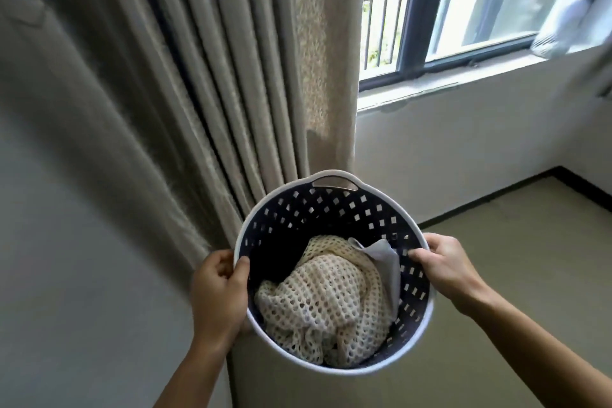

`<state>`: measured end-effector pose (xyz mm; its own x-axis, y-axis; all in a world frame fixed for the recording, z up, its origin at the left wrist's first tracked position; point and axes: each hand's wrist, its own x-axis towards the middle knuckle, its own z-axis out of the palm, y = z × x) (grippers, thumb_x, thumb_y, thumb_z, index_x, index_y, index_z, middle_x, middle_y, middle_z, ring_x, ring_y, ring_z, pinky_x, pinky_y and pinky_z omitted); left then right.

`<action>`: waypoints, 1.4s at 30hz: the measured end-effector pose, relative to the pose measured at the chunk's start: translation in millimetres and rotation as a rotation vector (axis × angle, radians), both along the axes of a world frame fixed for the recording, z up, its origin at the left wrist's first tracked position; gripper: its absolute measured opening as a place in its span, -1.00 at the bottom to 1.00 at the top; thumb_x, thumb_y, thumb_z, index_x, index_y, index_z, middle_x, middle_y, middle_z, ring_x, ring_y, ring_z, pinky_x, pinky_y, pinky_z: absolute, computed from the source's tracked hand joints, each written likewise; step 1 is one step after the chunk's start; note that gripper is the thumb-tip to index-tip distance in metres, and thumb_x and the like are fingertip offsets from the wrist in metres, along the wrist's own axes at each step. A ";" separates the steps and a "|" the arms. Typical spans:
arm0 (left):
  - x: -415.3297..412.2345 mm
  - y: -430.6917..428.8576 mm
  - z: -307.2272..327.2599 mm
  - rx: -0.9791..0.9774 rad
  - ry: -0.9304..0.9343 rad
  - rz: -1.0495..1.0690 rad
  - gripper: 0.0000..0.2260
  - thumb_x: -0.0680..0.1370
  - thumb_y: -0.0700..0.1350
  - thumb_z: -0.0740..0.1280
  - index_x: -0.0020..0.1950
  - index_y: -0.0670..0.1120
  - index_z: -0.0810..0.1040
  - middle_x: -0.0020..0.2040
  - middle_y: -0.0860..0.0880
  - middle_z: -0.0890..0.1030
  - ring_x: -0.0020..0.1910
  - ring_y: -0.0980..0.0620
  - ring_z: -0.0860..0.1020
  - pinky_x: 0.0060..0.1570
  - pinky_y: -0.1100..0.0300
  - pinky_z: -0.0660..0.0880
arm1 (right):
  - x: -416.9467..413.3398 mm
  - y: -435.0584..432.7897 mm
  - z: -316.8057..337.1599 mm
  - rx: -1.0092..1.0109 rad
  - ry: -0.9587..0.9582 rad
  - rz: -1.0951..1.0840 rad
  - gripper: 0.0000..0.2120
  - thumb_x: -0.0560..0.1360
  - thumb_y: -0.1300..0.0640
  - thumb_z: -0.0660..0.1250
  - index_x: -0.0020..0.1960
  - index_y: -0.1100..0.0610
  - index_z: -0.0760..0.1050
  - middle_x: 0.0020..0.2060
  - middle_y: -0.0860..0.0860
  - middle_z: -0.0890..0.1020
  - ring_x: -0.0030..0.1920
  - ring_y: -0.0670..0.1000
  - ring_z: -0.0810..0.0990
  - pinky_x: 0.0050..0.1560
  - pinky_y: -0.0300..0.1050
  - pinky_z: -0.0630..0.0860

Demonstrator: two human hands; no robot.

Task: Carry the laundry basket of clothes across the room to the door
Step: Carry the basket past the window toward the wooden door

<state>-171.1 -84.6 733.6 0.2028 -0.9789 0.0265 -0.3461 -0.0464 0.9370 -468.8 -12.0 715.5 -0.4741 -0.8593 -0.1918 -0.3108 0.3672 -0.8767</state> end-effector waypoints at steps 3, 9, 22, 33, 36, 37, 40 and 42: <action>-35.7 -19.0 12.2 -0.011 0.014 -0.057 -0.94 0.50 -0.22 0.37 -0.11 -0.19 0.61 -0.30 -0.05 0.66 -0.27 -0.08 0.63 -0.22 0.05 0.53 | -28.0 -3.5 11.5 -0.034 -0.049 -0.092 -0.83 0.40 0.28 0.27 -0.24 0.22 0.64 -0.27 0.20 0.72 -0.20 0.26 0.69 -0.16 0.21 0.66; -128.8 -61.1 18.3 0.001 0.004 -0.225 -0.91 0.49 -0.25 0.36 -0.21 -0.14 0.59 -0.27 -0.17 0.68 -0.28 -0.14 0.62 -0.14 -0.08 0.57 | -103.4 -6.5 24.1 -0.113 -0.129 -0.257 -0.84 0.43 0.40 0.22 -0.22 0.40 0.58 -0.38 0.16 0.61 -0.35 0.08 0.53 -0.35 -0.12 0.46; -368.2 -104.9 1.1 0.019 -0.050 -0.483 -0.91 0.44 -0.13 0.36 -0.27 -0.06 0.55 -0.30 -0.16 0.65 -0.29 -0.18 0.59 -0.13 -0.11 0.56 | -307.0 6.4 -10.2 -0.158 -0.135 -0.624 -0.90 0.36 0.38 0.27 -0.31 0.35 0.50 -0.47 0.06 0.49 -0.41 0.03 0.40 -0.35 -0.13 0.33; -632.5 -166.4 -43.8 0.127 -0.116 -0.827 -0.93 0.49 -0.20 0.35 -0.20 -0.12 0.58 -0.27 -0.16 0.69 -0.20 -0.25 0.66 -0.09 -0.18 0.61 | -499.6 14.6 -58.6 -0.065 -0.087 -0.977 -0.68 0.35 0.32 0.32 -0.51 0.09 0.36 -0.53 0.00 0.43 -0.41 0.01 0.36 -0.32 -0.10 0.29; -713.8 -178.0 -35.8 0.112 -0.135 -0.939 -0.93 0.49 -0.20 0.34 -0.19 -0.11 0.57 -0.25 -0.17 0.69 -0.20 -0.24 0.66 -0.08 -0.19 0.60 | -550.7 19.8 -54.8 -0.076 -0.077 -1.088 -0.75 0.34 0.29 0.31 -0.48 0.15 0.39 -0.52 0.02 0.44 -0.40 0.01 0.37 -0.32 -0.10 0.29; -741.6 -179.8 -31.1 0.109 -0.136 -0.980 -0.93 0.49 -0.20 0.34 -0.19 -0.10 0.57 -0.25 -0.16 0.69 -0.20 -0.23 0.66 -0.08 -0.19 0.60 | -567.0 23.2 -52.5 -0.089 -0.075 -1.123 -0.83 0.31 0.26 0.31 -0.44 0.20 0.40 -0.50 0.04 0.45 -0.40 0.01 0.38 -0.32 -0.09 0.30; -821.5 -177.9 -21.7 0.078 -0.156 -1.087 -0.94 0.47 -0.20 0.34 -0.20 -0.10 0.57 -0.26 -0.14 0.69 -0.20 -0.22 0.66 -0.09 -0.19 0.61 | -611.4 38.3 -47.0 -0.116 -0.074 -1.234 -0.79 0.23 0.14 0.26 -0.32 0.31 0.47 -0.46 0.15 0.53 -0.37 0.03 0.44 -0.31 -0.07 0.36; -868.5 -167.8 -17.0 0.066 -0.157 -1.145 -0.94 0.47 -0.21 0.34 -0.20 -0.10 0.57 -0.26 -0.13 0.68 -0.21 -0.20 0.66 -0.10 -0.17 0.61 | -640.6 52.7 -46.3 -0.125 -0.064 -1.303 -0.77 0.25 0.12 0.27 -0.28 0.31 0.52 -0.39 0.27 0.61 -0.36 0.04 0.48 -0.29 -0.08 0.40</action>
